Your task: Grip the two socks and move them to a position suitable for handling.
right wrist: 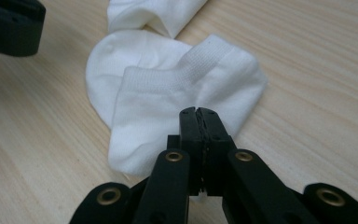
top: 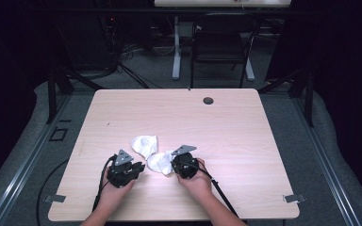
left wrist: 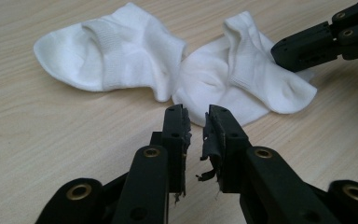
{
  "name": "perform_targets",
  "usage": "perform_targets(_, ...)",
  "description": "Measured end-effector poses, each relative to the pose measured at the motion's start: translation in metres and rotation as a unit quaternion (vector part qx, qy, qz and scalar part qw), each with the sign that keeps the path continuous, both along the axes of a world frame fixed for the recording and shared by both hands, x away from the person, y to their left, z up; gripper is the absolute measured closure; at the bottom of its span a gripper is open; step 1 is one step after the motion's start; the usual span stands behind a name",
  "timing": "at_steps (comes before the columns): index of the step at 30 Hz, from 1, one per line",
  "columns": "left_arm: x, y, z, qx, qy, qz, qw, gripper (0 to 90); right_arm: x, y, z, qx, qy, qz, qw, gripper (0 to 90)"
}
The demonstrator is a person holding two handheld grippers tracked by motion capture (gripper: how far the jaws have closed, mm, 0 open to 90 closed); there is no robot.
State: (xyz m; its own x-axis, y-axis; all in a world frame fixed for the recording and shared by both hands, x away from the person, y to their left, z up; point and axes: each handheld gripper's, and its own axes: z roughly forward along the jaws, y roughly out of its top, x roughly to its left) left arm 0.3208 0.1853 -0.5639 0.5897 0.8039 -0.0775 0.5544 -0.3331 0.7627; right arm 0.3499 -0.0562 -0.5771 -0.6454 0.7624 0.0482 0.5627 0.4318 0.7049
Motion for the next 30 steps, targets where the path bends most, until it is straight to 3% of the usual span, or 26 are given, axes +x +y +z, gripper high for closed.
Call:
perform_targets(17, 0.000, 0.006, 0.001, -0.008, -0.002, 0.008, 0.9999, 71.5, -0.022, -0.015, 0.000, -0.012, -0.006, 0.028, 0.9995, 90.0)
perform_targets(20, 0.006, 0.007, 0.003, -0.014, -0.004, 0.019, 0.9997, 70.8, -0.030, -0.019, 0.001, -0.015, -0.008, 0.038, 0.9991, 90.0)
perform_targets(24, 0.013, 0.008, 0.006, -0.004, -0.014, 0.028, 0.9995, 66.9, -0.043, -0.024, 0.002, -0.028, -0.007, 0.053, 0.9982, 90.0)
perform_targets(26, 0.025, 0.008, 0.009, -0.012, -0.010, 0.040, 0.9991, 63.9, -0.053, -0.027, 0.004, -0.043, -0.009, 0.068, 0.9967, 90.0)
perform_targets(30, 0.039, 0.006, 0.009, -0.021, -0.002, 0.049, 0.9986, 64.7, -0.059, -0.029, 0.004, -0.043, -0.007, 0.072, 0.9964, 90.0)
